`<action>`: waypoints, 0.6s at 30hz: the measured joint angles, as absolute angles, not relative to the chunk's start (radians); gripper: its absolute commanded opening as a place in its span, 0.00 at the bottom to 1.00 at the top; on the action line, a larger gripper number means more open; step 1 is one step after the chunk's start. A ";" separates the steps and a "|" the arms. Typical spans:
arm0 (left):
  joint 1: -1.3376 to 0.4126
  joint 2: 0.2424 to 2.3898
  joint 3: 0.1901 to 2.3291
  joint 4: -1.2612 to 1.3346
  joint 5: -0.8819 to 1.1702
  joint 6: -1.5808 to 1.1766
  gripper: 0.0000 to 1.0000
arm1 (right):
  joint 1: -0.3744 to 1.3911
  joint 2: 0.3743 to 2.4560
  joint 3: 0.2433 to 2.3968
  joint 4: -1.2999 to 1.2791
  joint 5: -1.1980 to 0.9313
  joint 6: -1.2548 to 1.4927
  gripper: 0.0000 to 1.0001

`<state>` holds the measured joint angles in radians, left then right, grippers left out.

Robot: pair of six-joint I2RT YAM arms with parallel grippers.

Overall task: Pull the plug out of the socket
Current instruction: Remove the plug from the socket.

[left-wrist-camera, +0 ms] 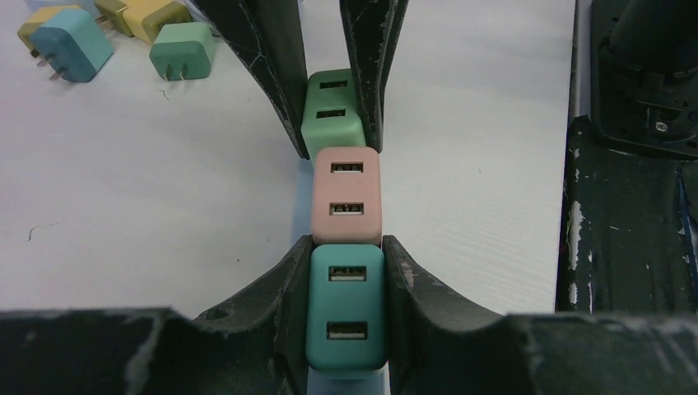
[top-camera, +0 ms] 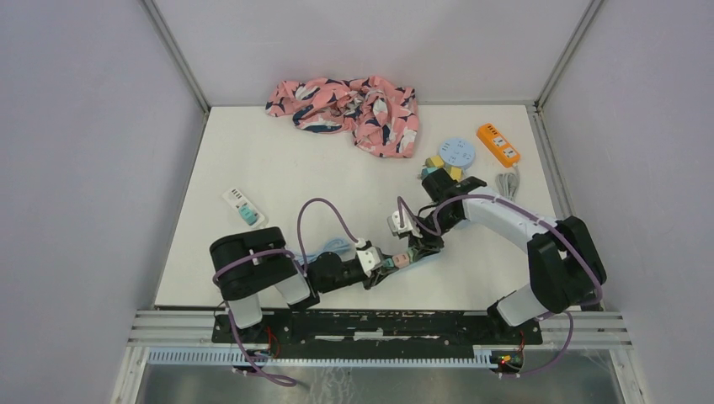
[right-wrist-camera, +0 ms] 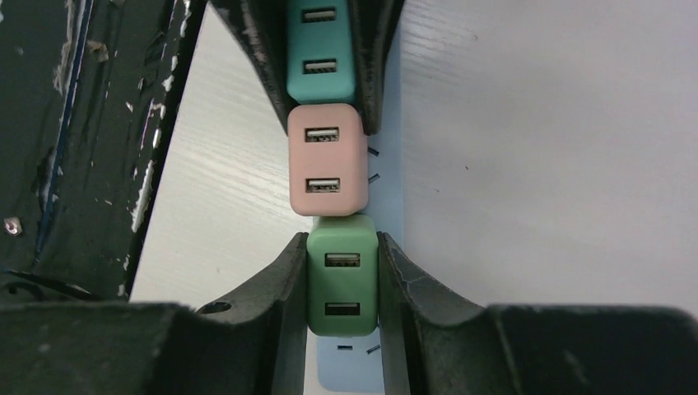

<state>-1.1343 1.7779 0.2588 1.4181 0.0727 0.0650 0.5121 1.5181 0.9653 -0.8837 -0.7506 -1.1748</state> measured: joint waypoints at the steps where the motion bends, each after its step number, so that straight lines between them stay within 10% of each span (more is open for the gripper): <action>1: -1.131 1.782 0.261 1.423 0.080 0.065 0.03 | 0.506 1.518 0.966 -0.900 -0.759 -1.210 0.00; 11: -1.114 1.811 0.284 1.436 0.133 0.056 0.05 | 0.513 1.508 0.960 -0.961 -0.752 -1.435 0.00; 18: -1.110 1.810 0.300 1.397 0.143 0.045 0.39 | 0.516 1.537 0.961 -0.927 -0.737 -1.313 0.00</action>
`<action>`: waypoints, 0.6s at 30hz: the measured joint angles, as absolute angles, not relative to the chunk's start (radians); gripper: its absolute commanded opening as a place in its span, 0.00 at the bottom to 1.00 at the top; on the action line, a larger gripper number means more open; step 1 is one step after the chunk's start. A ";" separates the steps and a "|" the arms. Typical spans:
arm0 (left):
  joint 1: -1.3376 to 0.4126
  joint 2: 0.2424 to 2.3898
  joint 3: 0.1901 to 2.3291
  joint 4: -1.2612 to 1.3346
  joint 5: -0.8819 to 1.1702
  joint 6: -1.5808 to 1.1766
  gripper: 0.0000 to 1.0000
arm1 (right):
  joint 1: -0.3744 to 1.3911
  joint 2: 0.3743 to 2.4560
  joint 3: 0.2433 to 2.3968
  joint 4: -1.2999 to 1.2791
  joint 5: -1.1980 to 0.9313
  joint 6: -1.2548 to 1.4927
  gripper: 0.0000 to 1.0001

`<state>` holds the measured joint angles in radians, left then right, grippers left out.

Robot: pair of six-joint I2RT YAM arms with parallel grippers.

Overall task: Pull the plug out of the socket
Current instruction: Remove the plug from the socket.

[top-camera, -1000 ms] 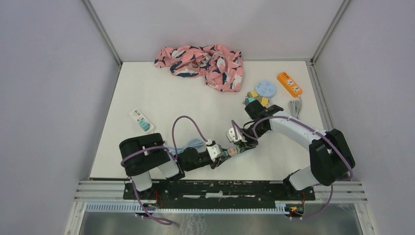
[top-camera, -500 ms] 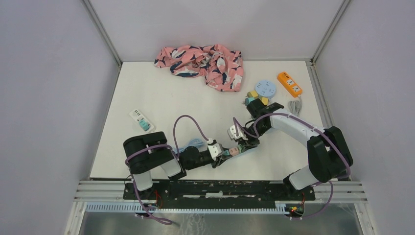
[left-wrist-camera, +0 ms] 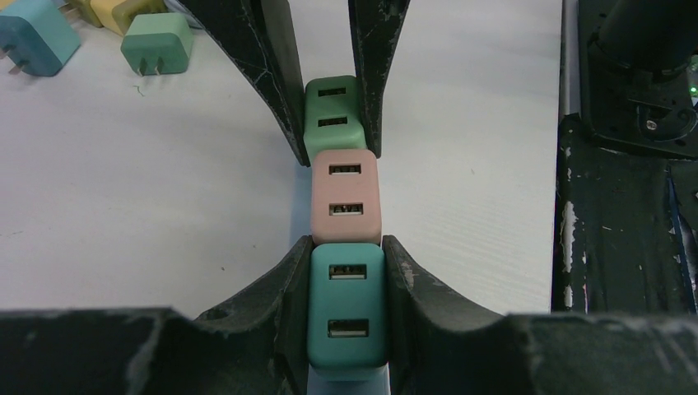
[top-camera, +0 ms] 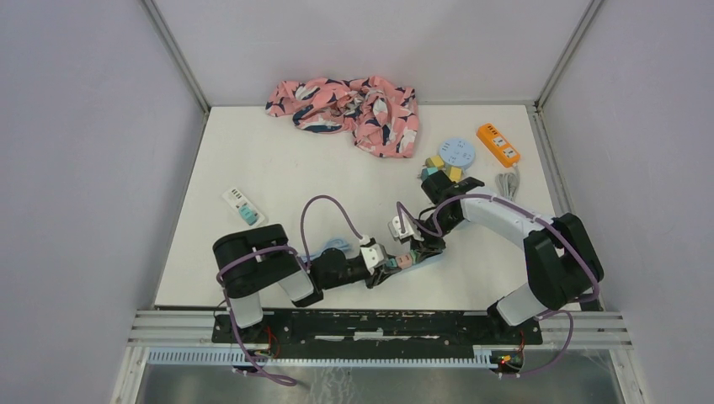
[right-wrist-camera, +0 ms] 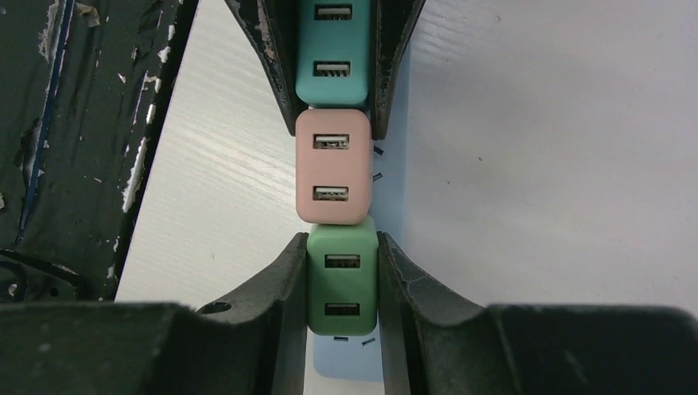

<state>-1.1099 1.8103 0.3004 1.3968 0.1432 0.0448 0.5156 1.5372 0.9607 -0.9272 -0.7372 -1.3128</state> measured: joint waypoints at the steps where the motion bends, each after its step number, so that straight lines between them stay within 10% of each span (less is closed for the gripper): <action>1: -1.110 1.809 0.302 1.391 0.144 0.042 0.40 | 0.516 1.539 0.961 -0.925 -0.734 -1.303 0.00; 18: -1.107 1.817 0.360 1.273 0.170 0.027 0.51 | 0.528 1.539 0.961 -0.920 -0.739 -1.283 0.00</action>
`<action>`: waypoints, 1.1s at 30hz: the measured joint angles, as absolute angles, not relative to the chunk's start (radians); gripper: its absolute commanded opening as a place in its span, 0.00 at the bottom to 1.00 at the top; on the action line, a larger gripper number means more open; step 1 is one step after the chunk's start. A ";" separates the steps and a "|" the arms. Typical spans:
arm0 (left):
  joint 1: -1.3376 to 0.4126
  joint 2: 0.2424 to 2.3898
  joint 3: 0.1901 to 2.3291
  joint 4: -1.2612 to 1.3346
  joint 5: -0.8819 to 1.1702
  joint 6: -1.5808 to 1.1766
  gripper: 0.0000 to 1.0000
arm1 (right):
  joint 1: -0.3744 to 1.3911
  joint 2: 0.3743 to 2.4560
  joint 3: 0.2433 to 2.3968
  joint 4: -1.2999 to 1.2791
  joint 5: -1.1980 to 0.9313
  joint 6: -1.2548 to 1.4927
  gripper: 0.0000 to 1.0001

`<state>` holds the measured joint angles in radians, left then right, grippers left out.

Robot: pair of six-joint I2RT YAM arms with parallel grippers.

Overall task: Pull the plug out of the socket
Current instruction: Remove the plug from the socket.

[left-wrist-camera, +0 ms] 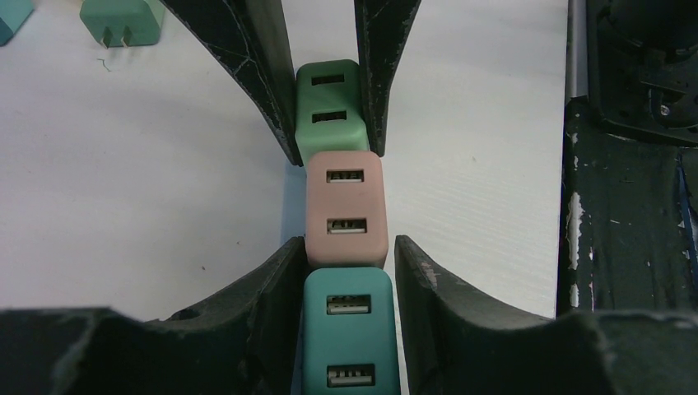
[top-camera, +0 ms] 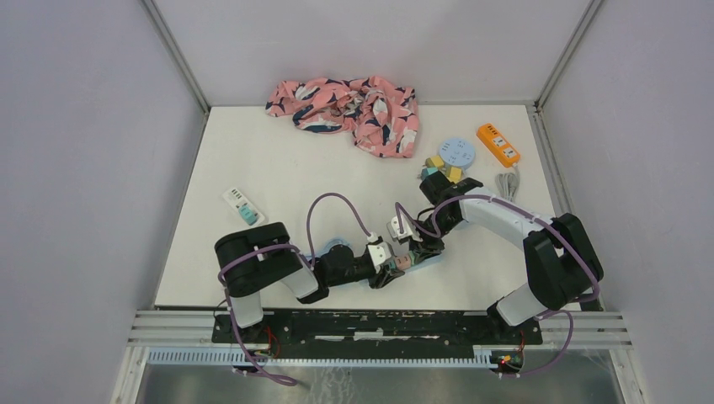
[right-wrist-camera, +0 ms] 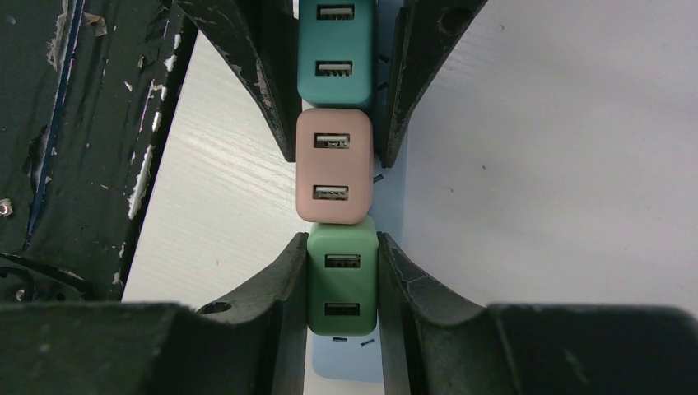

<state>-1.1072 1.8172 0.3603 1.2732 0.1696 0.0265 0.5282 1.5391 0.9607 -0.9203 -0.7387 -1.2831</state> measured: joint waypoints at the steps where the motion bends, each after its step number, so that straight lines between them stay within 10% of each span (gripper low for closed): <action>1: -1.107 1.817 0.360 1.274 0.170 0.027 0.52 | 0.528 1.539 0.961 -0.920 -0.738 -1.283 0.00; 14: -1.107 1.821 0.361 1.295 0.168 0.010 0.50 | 0.530 1.539 0.961 -0.921 -0.742 -1.283 0.00; 21: -1.107 1.822 0.358 1.311 0.160 -0.005 0.05 | 0.532 1.539 0.961 -0.921 -0.745 -1.283 0.00; 33: -1.107 1.816 0.356 1.295 0.160 -0.001 0.03 | 0.528 1.539 0.987 -0.921 -0.761 -1.180 0.00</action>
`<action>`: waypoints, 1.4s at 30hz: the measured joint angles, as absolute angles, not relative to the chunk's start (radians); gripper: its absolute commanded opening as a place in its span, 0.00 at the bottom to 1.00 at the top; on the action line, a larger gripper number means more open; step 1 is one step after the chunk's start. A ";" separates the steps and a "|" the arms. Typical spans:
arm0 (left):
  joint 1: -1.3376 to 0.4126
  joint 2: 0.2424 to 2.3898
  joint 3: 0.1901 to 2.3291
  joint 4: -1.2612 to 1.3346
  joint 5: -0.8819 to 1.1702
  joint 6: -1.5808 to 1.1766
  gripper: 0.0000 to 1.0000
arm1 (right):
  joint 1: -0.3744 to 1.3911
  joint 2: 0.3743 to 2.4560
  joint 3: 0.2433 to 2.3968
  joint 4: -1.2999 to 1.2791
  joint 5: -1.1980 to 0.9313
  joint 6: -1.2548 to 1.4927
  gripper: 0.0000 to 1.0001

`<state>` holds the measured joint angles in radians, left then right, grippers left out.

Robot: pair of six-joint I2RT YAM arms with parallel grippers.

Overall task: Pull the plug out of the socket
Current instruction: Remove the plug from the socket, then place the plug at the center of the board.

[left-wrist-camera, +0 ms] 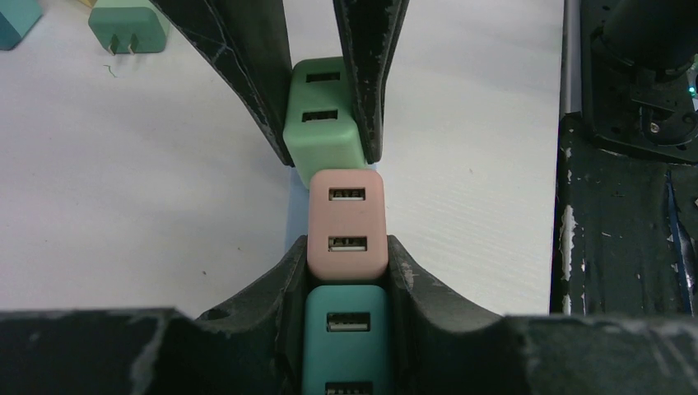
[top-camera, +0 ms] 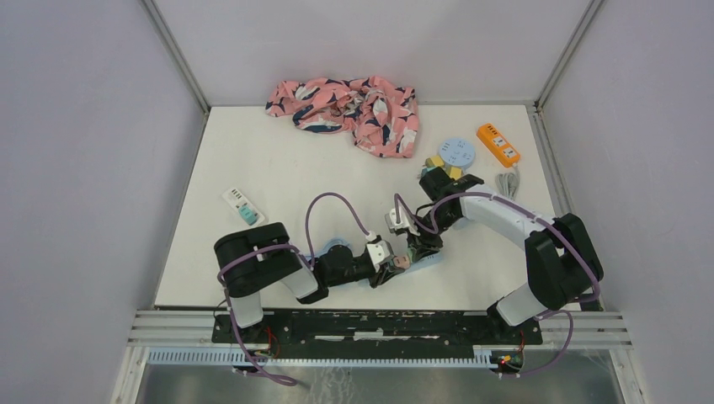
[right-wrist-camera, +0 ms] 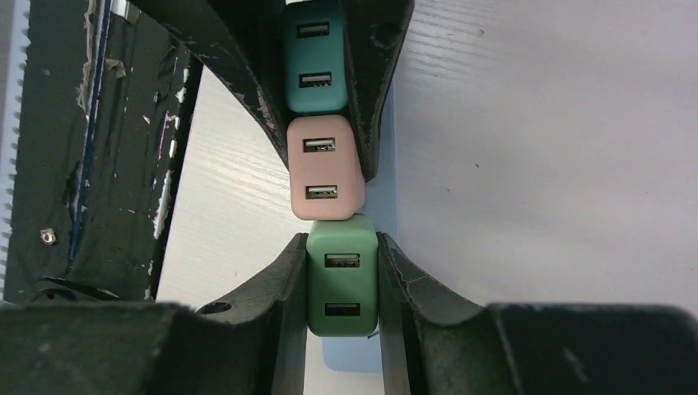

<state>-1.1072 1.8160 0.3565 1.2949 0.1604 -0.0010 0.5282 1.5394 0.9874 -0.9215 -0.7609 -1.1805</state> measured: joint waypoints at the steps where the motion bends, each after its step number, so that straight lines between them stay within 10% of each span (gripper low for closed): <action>1: -1.107 1.815 0.356 1.292 0.160 0.000 0.03 | 0.525 1.539 0.994 -0.926 -0.759 -1.167 0.00; 8: -1.103 1.814 0.356 1.290 0.161 0.001 0.06 | 0.435 1.538 1.055 -0.950 -0.781 -1.182 0.00; 14: -1.100 1.802 0.361 1.264 0.164 -0.006 0.60 | 0.353 1.538 1.085 -0.965 -0.830 -1.109 0.01; 19: -1.094 1.750 0.362 1.177 0.155 -0.040 0.82 | 0.262 1.528 1.077 -0.754 -0.828 -0.777 0.03; 30: -1.092 1.496 0.363 0.994 0.108 -0.076 0.90 | 0.137 1.545 0.913 -0.112 -0.508 0.062 0.18; 42: -1.089 1.286 0.332 0.888 0.069 -0.127 0.94 | 0.112 1.684 0.948 0.029 -0.331 0.305 0.34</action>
<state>-1.0893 1.2861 0.3317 0.8875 0.0689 -0.1268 0.1123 1.6844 0.9482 0.0288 -0.3309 0.3046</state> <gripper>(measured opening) 0.926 0.353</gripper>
